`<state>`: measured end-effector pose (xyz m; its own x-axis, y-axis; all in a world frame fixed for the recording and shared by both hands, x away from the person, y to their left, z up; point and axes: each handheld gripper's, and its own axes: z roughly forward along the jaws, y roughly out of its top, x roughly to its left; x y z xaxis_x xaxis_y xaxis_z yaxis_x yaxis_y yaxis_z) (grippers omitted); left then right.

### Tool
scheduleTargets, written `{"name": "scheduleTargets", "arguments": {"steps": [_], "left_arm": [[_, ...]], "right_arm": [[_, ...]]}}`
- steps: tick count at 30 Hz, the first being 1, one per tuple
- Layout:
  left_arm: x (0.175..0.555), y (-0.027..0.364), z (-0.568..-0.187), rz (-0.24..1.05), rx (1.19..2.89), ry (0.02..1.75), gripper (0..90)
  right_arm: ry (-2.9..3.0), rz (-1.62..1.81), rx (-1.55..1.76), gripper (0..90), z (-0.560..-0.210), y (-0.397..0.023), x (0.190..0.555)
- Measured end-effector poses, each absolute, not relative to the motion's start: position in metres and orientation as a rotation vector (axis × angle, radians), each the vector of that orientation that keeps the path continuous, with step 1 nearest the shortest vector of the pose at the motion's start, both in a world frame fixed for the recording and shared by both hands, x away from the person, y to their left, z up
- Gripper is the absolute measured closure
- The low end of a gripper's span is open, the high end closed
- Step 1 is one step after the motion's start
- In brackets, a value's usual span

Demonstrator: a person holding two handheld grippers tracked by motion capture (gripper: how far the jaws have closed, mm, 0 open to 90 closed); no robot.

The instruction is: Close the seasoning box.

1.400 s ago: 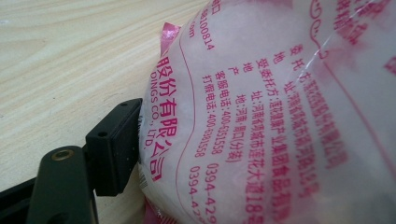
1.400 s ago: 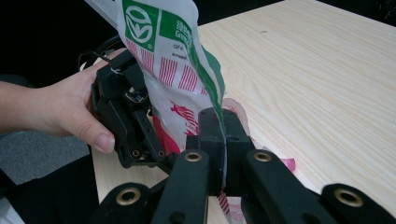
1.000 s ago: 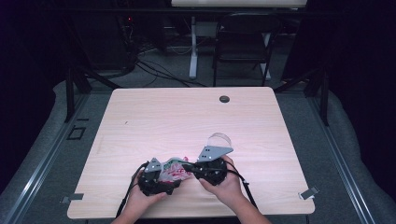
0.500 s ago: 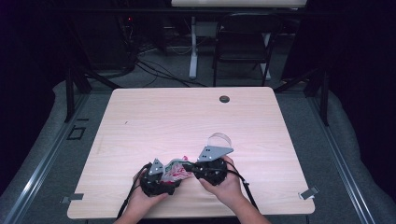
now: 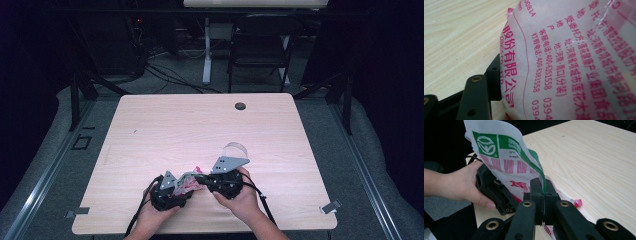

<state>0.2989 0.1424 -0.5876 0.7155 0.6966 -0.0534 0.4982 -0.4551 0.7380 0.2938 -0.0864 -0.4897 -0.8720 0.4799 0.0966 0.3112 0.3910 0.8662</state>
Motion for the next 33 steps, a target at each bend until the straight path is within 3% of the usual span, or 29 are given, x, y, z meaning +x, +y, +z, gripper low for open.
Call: {"name": "scheduleTargets", "arguments": {"steps": [17, 33], "left_arm": [[0.297, 0.146, -0.581, 0.323, 2.142, 0.886, 56.3], [0.292, 0.147, -0.569, 0.418, 2.178, 0.885, 58.1]], "right_arm": [[2.463, 1.509, 0.716, 89.4, -0.488, -0.088, 0.295], [2.445, 1.55, 0.713, 85.4, -0.485, -0.092, 0.296]]}}
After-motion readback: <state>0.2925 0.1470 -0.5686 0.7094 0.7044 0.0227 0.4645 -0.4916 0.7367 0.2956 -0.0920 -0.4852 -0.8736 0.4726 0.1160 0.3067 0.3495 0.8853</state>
